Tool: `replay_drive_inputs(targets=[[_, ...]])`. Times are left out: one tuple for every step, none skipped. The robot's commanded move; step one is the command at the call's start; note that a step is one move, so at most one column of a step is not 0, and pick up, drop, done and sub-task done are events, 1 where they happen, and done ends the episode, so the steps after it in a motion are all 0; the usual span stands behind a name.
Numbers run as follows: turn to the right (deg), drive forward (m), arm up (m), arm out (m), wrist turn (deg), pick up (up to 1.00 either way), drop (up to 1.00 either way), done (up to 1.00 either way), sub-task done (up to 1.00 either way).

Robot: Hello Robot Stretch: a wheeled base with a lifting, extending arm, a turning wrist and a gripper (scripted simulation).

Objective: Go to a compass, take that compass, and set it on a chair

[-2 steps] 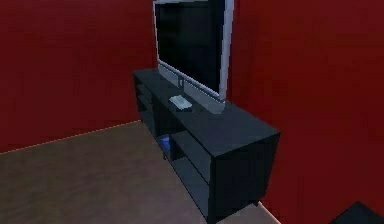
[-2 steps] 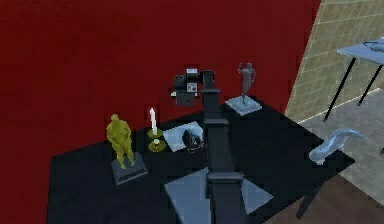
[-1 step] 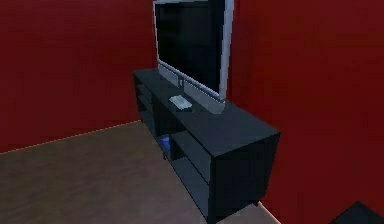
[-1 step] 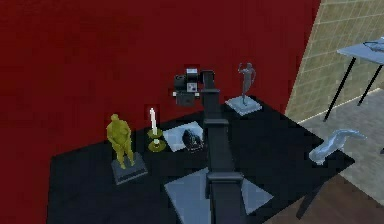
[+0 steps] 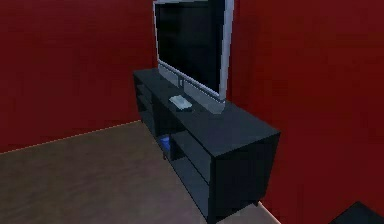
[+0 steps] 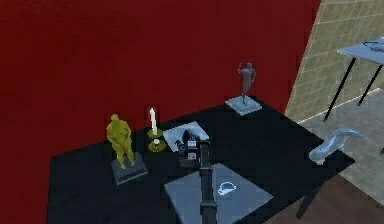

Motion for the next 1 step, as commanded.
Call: replay_drive_inputs(targets=[[0.0,0.0,0.0,0.0,0.0,1.0,0.0,0.0,0.0]])
